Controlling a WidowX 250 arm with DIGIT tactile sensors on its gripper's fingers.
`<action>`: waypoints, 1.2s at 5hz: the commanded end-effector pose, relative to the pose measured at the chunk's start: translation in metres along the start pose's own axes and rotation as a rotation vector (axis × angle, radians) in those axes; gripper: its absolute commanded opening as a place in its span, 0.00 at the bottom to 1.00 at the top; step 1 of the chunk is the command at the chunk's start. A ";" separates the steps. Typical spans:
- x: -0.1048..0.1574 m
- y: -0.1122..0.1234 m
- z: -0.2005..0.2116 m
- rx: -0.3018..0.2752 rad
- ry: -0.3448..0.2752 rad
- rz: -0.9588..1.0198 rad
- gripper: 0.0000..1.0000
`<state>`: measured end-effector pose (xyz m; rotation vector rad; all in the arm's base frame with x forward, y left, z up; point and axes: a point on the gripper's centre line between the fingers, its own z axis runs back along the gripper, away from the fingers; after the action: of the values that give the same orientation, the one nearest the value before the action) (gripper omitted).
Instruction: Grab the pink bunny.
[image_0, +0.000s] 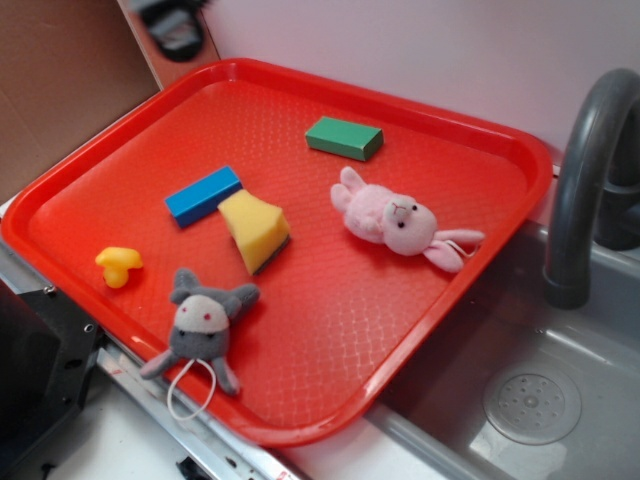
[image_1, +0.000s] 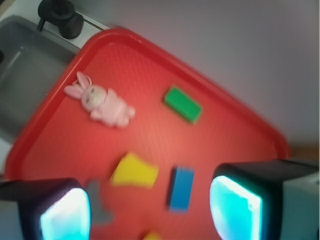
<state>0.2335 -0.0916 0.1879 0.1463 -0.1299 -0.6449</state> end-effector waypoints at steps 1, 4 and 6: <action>0.053 -0.028 -0.034 0.009 -0.003 -0.387 1.00; 0.063 -0.052 -0.099 -0.009 0.141 -0.550 1.00; 0.058 -0.062 -0.138 -0.025 0.226 -0.605 1.00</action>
<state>0.2736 -0.1556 0.0339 0.2313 0.2055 -1.2241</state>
